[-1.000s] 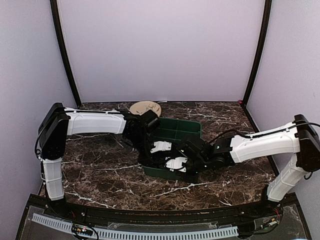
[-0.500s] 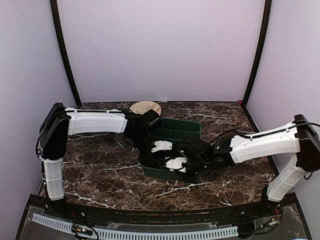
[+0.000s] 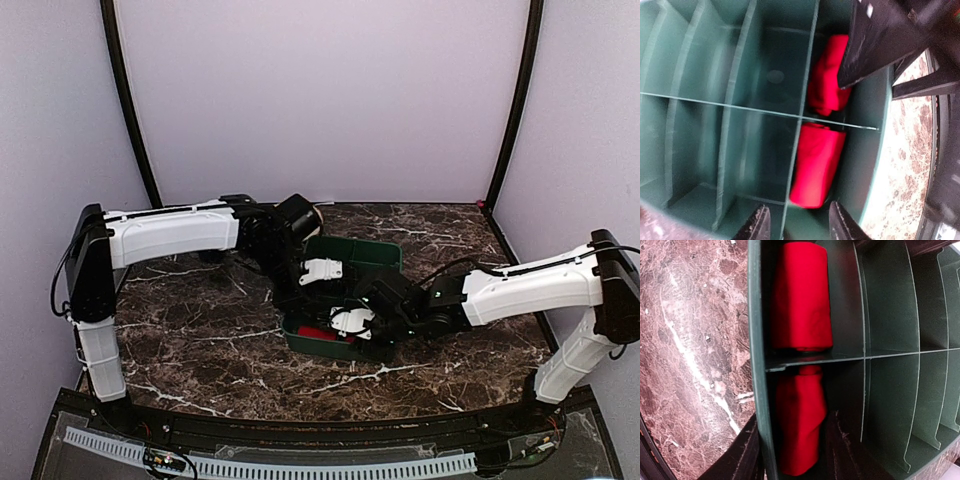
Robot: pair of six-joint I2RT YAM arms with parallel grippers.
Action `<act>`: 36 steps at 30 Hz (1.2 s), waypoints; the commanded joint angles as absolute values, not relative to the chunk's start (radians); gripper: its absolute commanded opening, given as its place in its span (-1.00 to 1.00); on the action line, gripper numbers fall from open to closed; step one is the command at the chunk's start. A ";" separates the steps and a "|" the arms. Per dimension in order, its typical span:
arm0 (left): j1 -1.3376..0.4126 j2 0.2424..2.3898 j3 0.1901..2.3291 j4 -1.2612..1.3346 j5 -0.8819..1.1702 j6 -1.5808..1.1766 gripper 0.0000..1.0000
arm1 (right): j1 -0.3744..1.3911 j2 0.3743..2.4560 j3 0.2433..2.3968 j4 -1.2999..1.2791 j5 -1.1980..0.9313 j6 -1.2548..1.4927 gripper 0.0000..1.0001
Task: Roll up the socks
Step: Place the sock in the storage box, then reset both arms
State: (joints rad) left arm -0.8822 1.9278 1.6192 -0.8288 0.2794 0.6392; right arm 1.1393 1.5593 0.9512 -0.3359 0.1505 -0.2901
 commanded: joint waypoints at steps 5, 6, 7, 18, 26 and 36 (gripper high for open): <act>-0.884 1.768 1.664 -0.864 0.151 0.596 -0.15 | 1.137 1.517 0.963 -0.308 0.179 -0.261 -0.20; -0.884 1.755 1.659 -0.855 0.136 0.587 -0.14 | 1.137 1.516 0.962 -0.307 0.181 -0.260 -0.19; -0.884 1.744 1.650 -0.842 0.114 0.576 -0.14 | 1.137 1.514 0.962 -0.309 0.183 -0.258 -0.19; -0.811 1.683 1.616 -0.715 -0.202 0.299 -0.04 | 1.137 1.503 0.985 -0.325 0.234 -0.210 -0.13; -0.745 1.613 1.536 -0.619 -0.230 0.163 -0.02 | 1.137 1.502 1.011 -0.340 0.250 -0.191 -0.08; -0.674 1.630 1.439 -0.529 -0.312 0.066 0.04 | 1.137 1.495 1.058 -0.383 0.258 -0.155 -0.02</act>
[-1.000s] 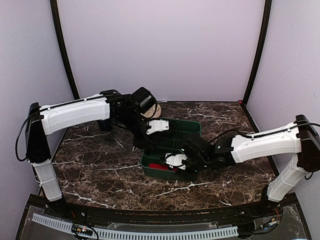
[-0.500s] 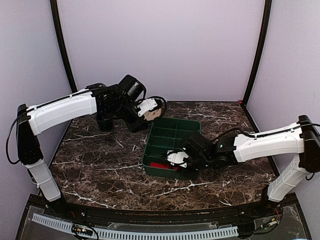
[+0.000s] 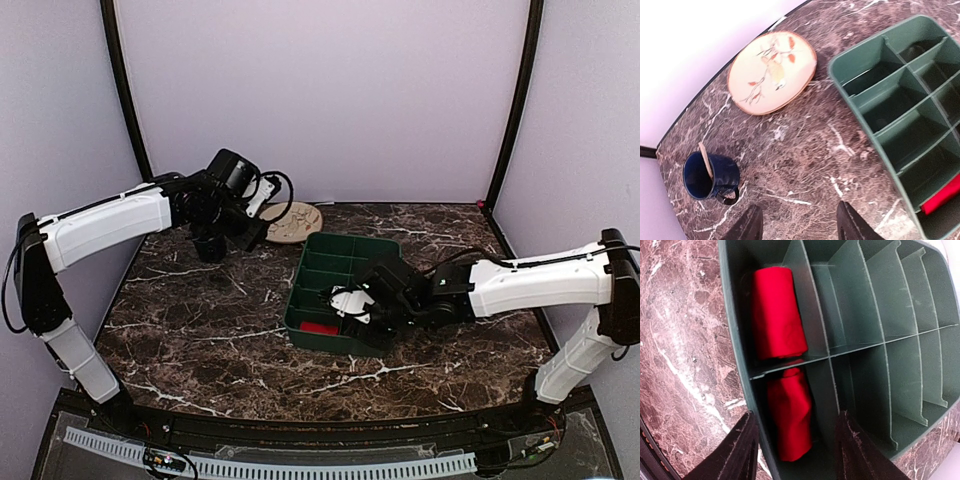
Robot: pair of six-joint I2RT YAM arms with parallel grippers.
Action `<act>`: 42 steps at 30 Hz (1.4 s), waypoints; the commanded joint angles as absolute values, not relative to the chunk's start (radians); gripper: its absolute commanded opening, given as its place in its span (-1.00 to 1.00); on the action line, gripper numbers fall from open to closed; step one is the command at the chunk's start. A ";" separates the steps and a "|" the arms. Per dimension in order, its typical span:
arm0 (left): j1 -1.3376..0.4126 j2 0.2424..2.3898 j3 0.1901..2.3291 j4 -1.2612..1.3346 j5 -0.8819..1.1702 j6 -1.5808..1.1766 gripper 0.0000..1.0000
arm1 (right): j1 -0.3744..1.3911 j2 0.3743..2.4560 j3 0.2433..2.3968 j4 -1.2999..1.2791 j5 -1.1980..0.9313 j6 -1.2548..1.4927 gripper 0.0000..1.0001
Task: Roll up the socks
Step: Reset both arms
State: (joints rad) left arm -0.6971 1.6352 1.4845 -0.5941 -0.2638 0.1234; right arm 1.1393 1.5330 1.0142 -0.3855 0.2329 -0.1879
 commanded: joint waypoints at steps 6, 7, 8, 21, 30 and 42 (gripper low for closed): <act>-0.669 1.670 1.357 -0.365 -0.376 0.007 -0.05 | 1.137 1.480 1.068 -0.398 0.257 -0.138 0.03; -0.669 1.684 1.348 -0.336 -0.384 -0.003 -0.08 | 1.137 1.480 1.070 -0.398 0.260 -0.135 0.02; -0.669 1.702 1.340 -0.310 -0.391 -0.012 -0.10 | 1.137 1.477 1.069 -0.395 0.265 -0.132 0.03; -0.614 2.020 1.422 -0.022 -0.523 -0.121 -0.18 | 1.061 1.502 1.093 -0.271 0.403 -0.050 -0.58; -0.469 2.142 1.460 0.026 -0.451 -0.218 -0.20 | 0.995 1.539 1.146 -0.209 0.372 -0.052 -0.74; -0.390 2.241 1.557 0.004 -0.406 -0.268 -0.19 | 0.986 1.586 1.250 -0.235 0.350 -0.080 -0.74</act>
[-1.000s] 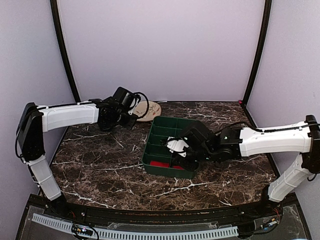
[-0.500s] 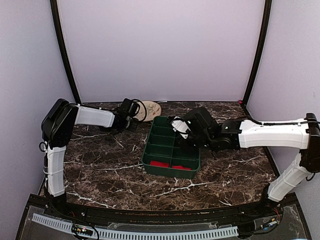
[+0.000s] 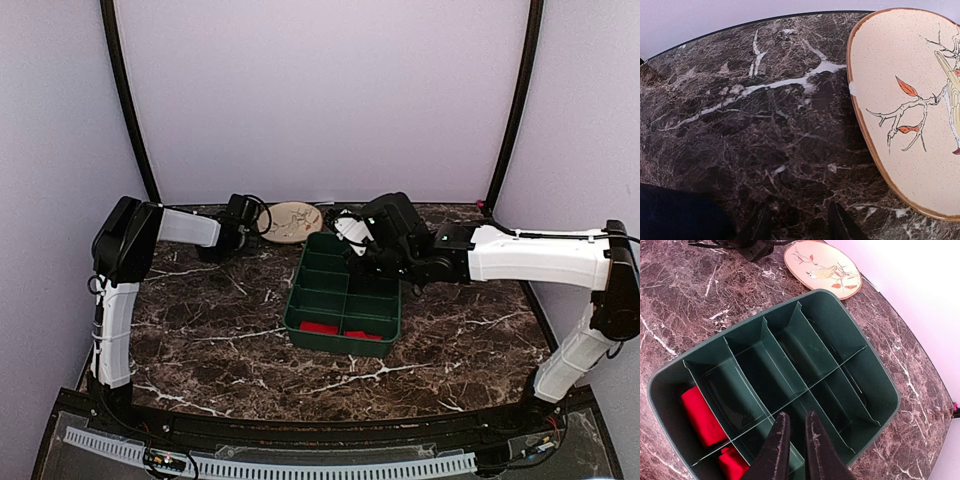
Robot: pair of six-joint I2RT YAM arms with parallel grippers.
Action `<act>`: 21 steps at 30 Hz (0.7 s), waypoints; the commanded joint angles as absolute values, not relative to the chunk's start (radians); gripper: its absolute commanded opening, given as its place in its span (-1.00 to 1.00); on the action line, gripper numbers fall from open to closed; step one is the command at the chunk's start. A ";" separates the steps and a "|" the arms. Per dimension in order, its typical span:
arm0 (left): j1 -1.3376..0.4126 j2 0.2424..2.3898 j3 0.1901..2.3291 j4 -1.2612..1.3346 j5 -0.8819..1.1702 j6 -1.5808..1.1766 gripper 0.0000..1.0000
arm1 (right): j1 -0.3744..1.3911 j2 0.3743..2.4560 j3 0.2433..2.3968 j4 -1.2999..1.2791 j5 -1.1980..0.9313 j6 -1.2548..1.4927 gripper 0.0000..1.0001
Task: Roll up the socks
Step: Reset both arms
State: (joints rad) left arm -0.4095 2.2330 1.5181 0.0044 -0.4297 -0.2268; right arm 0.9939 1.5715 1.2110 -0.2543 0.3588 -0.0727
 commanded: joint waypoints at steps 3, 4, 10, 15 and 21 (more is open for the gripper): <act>-0.364 2.256 1.582 -0.008 -0.396 -0.303 -0.18 | 0.985 1.621 1.265 -0.248 0.347 -0.081 -0.74; -0.354 2.257 1.585 -0.009 -0.396 -0.313 -0.18 | 0.985 1.628 1.270 -0.252 0.345 -0.081 -0.74; -0.302 2.257 1.598 -0.038 -0.394 -0.376 -0.15 | 0.978 1.677 1.317 -0.270 0.316 -0.080 -0.75; -0.268 2.258 1.592 -0.051 -0.378 -0.398 -0.14 | 0.978 1.766 1.409 -0.280 0.275 -0.060 -0.74; -0.238 2.257 1.583 -0.062 -0.373 -0.403 -0.14 | 0.977 1.910 1.555 -0.291 0.219 -0.031 -0.74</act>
State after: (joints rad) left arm -0.2584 2.2627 1.5761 -0.0280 -0.3779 -0.3820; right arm 0.9817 1.8423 1.4673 -0.2939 0.2668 -0.0608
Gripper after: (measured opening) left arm 0.429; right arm 0.127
